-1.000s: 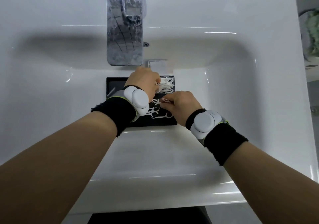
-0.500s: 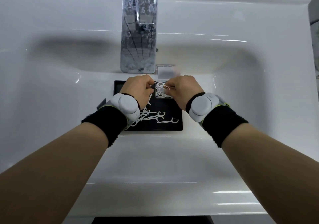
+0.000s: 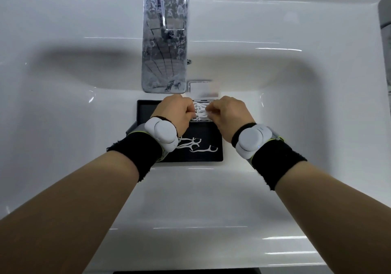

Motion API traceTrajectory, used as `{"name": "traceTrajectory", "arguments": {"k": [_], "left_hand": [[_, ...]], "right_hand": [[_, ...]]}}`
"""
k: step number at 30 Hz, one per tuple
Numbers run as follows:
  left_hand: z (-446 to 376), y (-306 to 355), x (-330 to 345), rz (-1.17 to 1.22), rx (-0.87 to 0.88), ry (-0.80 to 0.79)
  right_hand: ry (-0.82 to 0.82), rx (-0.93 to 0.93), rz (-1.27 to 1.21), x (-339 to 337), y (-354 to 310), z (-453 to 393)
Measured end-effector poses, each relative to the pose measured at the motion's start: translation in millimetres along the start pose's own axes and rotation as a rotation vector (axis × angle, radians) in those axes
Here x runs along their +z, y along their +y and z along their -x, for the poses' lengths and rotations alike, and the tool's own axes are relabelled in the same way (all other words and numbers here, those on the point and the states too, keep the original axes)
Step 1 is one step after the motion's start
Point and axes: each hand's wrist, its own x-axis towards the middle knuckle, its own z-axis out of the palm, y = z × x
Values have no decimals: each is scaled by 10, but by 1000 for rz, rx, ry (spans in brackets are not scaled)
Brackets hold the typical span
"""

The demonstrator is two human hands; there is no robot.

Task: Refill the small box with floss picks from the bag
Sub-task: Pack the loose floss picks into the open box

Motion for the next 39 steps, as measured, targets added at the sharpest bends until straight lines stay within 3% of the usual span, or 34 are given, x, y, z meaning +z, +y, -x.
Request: {"name": "traceTrajectory", "arguments": {"k": [8,14,19,24,32,39], "left_hand": [[39,-42,8,97,-57,15],[63,-56,15,174,-100,-11],[75,-85,-21,204,-117,38],[66,-92,-32,180,-126,69],[31,-196,0,102,-141,126],[13,-290,22,-42,-141,45]], "right_hand": [[-21,-76,91,16,-74,-2],[0,-96,-27,80,-162,-47],[126,1,-159,-2,-44,8],[40,55,-101,79,76,58],[80,94,-148,99,14,69],[103,71,-135,124,-2,158]]}}
